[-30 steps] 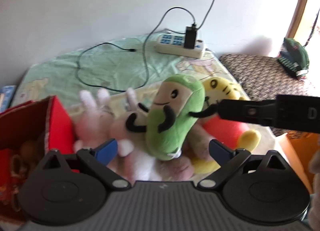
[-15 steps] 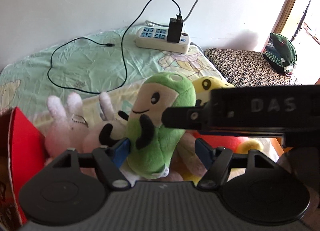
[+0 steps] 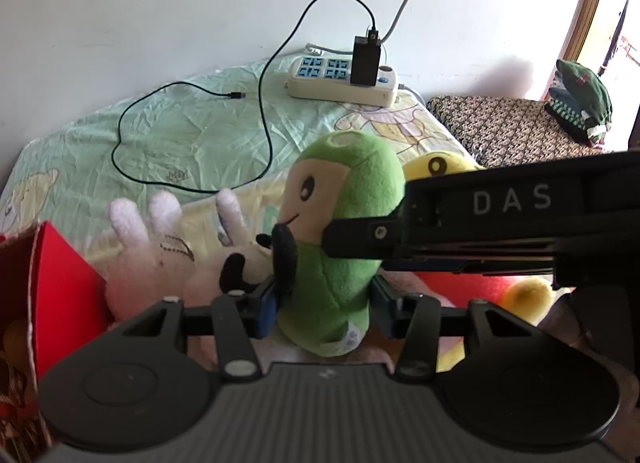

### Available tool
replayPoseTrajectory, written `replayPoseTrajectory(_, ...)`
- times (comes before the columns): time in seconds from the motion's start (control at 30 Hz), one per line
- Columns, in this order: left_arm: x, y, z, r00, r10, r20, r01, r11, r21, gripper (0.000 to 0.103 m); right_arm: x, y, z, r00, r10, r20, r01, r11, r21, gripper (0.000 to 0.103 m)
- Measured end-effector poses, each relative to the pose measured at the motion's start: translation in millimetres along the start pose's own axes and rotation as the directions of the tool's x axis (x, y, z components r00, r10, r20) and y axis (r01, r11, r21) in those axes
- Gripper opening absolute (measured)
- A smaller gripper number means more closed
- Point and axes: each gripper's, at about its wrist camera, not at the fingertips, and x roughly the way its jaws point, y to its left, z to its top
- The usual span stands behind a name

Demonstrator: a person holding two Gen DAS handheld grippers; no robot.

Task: Organize objects
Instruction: 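Lift the green plush with the right gripper toward the red box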

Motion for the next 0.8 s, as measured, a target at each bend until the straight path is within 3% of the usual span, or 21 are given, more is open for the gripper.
replayPoseTrajectory(0.43,-51.6,-17.0,-15.8,0.997,0.023,0.075,-0.023,1.000,-0.002,0.048,-34.0,20.1,-18.2,0.996,0.065,0.060,-0.055,0.988,-0.145,0.045)
replayPoseTrajectory(0.8,-103.6,-12.8,-34.7,0.979,0.131,0.159,-0.121,0.990,-0.070,0.048,-42.7,57.9,-35.5,0.983,0.176,0.052,-0.157,0.951,-0.266,0.045)
